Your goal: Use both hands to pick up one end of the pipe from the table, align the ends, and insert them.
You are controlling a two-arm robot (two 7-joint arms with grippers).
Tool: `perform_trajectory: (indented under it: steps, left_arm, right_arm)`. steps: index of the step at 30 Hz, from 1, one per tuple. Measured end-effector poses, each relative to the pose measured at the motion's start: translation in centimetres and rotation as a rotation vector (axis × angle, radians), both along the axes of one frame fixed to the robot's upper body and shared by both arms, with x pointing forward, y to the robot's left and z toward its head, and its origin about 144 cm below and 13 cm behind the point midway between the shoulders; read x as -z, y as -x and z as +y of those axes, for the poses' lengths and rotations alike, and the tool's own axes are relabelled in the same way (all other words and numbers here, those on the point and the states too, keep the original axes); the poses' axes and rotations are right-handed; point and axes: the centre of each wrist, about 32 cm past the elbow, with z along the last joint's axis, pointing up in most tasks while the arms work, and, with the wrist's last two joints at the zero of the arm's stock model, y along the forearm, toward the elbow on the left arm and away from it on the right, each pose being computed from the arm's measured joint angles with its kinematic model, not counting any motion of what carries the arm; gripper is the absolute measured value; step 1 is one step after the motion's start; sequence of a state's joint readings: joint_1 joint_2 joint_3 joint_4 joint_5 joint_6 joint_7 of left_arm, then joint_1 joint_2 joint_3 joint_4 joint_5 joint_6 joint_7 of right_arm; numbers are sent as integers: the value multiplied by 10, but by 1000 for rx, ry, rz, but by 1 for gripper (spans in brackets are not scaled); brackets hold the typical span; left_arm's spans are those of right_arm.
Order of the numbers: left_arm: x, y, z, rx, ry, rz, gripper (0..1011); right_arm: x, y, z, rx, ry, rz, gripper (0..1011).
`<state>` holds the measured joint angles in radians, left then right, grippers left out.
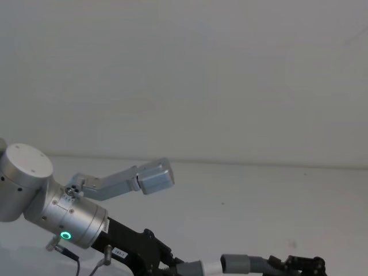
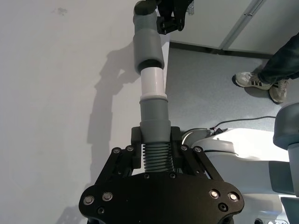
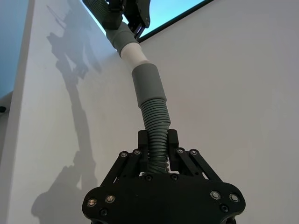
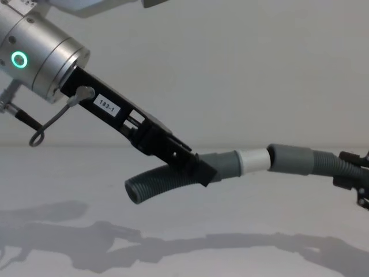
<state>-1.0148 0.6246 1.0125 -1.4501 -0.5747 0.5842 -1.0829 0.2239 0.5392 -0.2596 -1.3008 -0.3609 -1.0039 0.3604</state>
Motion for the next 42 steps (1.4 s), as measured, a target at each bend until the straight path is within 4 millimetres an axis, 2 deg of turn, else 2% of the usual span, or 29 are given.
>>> perform_trajectory:
  steps: [42]
  left_arm:
    - [2,-9,-2,21,8,7,322]
  right_arm:
    - [5,-6,-1,-61,12,-60,215]
